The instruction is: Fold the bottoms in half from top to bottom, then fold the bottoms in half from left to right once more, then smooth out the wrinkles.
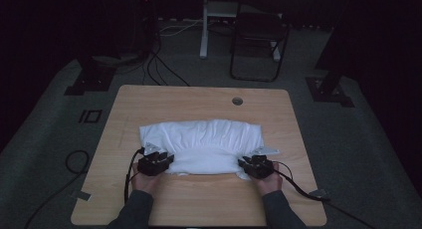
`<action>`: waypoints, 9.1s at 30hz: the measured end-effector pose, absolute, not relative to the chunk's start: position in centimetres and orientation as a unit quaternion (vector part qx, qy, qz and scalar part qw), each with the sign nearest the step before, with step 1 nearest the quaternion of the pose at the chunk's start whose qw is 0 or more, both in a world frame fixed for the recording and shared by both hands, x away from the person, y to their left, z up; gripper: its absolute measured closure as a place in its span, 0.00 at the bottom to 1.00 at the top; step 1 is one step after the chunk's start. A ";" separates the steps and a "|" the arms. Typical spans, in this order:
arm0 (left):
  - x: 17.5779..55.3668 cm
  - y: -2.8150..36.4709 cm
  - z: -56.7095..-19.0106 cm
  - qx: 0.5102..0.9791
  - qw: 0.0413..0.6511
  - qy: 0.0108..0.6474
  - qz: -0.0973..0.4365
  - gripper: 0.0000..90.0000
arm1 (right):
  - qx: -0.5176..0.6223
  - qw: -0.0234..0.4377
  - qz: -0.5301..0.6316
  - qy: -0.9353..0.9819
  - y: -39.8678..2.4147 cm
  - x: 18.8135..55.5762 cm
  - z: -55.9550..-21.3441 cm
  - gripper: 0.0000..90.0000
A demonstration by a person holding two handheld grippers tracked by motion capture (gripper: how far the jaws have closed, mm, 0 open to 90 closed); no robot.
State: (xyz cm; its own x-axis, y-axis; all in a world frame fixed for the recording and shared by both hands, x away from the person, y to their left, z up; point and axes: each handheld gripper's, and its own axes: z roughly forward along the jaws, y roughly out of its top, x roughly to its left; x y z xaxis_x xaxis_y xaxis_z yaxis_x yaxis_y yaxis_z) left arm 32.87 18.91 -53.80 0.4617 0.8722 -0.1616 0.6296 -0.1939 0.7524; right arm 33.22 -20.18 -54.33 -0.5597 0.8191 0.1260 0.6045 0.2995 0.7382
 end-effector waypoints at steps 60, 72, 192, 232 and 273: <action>35.2 22.6 -53.3 0.700 0.421 0.562 0.129 0.89 | 0.438 0.137 0.402 0.792 -20.5 33.2 -53.2 0.67; 34.9 22.3 -48.2 0.678 0.497 0.521 0.147 0.90 | 0.346 0.184 0.440 0.808 -12.3 33.1 -49.2 0.61; 32.6 5.9 -47.9 0.798 0.508 0.323 0.030 0.53 | 0.378 0.114 0.485 0.781 -16.7 36.5 -48.2 0.96; 34.2 9.1 -52.0 0.819 0.401 0.376 0.167 0.75 | 0.418 0.200 0.366 0.807 -21.0 38.0 -46.2 0.86; 38.7 8.2 -51.7 0.790 0.387 0.430 0.202 0.74 | 0.349 0.131 0.428 0.823 -21.3 30.9 -47.0 0.92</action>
State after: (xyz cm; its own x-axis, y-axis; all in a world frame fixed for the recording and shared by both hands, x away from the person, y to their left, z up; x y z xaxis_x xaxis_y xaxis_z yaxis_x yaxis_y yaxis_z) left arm 38.74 8.18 -51.67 0.5484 0.8361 -0.0137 0.5242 -0.3310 0.7846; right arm 30.93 -21.30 -47.03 -0.7223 0.6866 0.0827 0.4624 0.3906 0.7960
